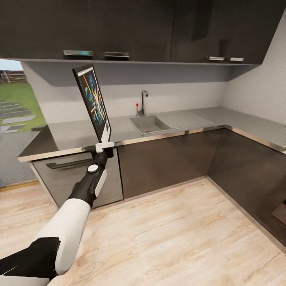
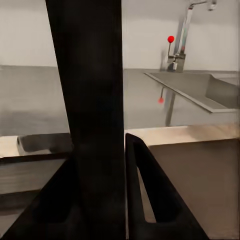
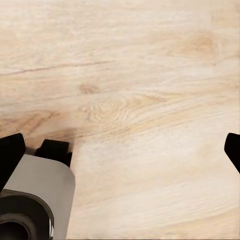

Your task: Pick up the poster from the kitchen countertop and hang it on one of the wall nails in the kitchen.

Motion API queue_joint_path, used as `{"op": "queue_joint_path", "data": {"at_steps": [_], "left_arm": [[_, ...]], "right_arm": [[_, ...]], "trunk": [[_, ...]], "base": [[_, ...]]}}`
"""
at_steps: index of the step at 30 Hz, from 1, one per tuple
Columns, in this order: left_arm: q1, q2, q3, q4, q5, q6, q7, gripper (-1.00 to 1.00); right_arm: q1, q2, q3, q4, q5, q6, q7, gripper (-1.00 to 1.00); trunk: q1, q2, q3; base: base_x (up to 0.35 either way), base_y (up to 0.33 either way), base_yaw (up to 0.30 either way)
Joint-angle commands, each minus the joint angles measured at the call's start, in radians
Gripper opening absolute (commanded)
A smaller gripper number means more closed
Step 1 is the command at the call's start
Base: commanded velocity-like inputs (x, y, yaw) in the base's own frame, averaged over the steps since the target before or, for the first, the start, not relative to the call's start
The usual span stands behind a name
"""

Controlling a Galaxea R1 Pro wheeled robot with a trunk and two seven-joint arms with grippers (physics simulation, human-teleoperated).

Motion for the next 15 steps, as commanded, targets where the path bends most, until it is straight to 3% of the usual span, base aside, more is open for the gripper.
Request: {"op": "queue_joint_path", "data": {"at_steps": [1, 8, 10, 12, 15], "left_arm": [[-0.001, -0.001, 0.003, 0.001, -0.010, -0.003, 0.002, -1.00], [-0.002, -0.009, -0.003, -0.005, 0.004, -0.003, -0.009, -1.00], [-0.001, -0.022, -0.006, -0.008, 0.008, -0.003, -0.037, -1.00], [-0.001, -0.040, -0.009, -0.010, 0.010, -0.003, -0.105, -1.00], [-0.001, -0.045, -0.013, -0.012, 0.014, -0.003, -0.184, -1.00]], "right_arm": [[0.000, 0.000, 0.000, 0.001, 0.008, -0.002, -0.001, 1.00], [0.000, 0.000, 0.000, 0.001, 0.008, -0.002, -0.001, 1.00], [0.000, 0.000, 0.000, 0.001, 0.008, -0.002, -0.001, 1.00], [0.000, 0.000, 0.000, 0.001, 0.008, -0.002, -0.001, 1.00], [0.000, 0.000, 0.000, 0.000, 0.008, -0.002, -0.001, 1.00]], "trunk": [[-0.001, -0.001, -0.001], [-0.001, -0.001, -0.001], [-0.001, -0.001, -0.001], [-0.001, -0.001, -0.001], [-0.001, -0.001, -0.001]], "base": [[-0.338, 0.000, 0.000], [-0.269, 0.000, 0.000], [-0.064, 0.000, 0.000], [-0.030, 0.000, 0.000], [-0.013, 0.000, 0.000]]}}
